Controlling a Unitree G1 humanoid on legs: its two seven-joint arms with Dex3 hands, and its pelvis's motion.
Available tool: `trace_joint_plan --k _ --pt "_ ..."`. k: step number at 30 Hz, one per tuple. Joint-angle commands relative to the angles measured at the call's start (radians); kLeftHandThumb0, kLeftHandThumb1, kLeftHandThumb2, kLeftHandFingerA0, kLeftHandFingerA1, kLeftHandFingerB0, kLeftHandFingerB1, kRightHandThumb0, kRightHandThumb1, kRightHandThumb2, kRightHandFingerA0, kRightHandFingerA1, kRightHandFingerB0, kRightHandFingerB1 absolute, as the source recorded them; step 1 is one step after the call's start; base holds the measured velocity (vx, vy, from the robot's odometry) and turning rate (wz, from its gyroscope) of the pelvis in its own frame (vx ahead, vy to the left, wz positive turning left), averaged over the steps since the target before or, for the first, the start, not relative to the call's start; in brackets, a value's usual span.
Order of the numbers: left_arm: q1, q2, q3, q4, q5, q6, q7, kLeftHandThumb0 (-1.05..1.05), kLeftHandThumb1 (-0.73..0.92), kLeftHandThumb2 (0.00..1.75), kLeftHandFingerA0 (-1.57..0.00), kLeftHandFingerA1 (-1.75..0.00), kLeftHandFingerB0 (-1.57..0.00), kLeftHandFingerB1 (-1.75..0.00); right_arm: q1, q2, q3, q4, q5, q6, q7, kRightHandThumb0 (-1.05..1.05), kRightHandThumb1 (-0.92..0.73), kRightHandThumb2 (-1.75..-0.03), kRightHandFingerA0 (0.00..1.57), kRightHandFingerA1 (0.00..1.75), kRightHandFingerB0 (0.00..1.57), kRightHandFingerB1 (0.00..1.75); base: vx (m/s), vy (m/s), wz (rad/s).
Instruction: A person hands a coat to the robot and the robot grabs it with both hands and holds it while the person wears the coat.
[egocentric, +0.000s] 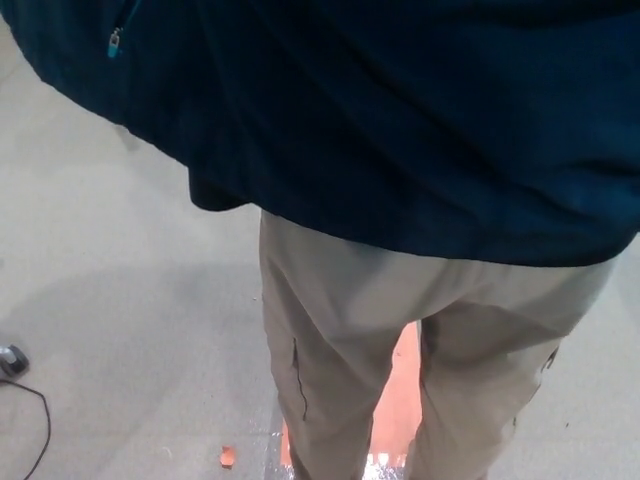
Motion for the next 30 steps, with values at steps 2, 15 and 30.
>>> trace_joint_plan --k 2,15,30 --pt "0.946 -0.253 0.125 -0.810 0.091 0.078 0.108 -0.77 0.92 1.22 0.00 -0.14 0.00 -0.15 0.918 0.306 -0.155 -0.954 0.124 -0.056 -0.055 -0.91 -0.80 -1.03 0.00 0.03 0.00 0.00 0.00 0.000 0.00" --pt "1.298 -0.219 0.096 -0.700 0.128 -0.307 0.559 -0.83 0.82 1.14 -0.06 -0.18 -0.07 -0.24 1.448 0.545 0.029 -1.041 -0.092 -0.266 -0.349 -0.72 -0.70 -1.04 0.00 0.18 0.00 0.20 0.00 0.000 0.00" --pt "1.458 -0.390 -0.120 -0.340 0.257 -0.271 0.916 -0.35 0.53 1.12 0.00 -0.49 0.00 -0.47 1.694 0.608 0.175 -0.753 -0.338 -0.335 -0.626 -0.73 -0.78 -1.10 0.01 0.21 0.00 0.17 0.00 0.000 0.00"
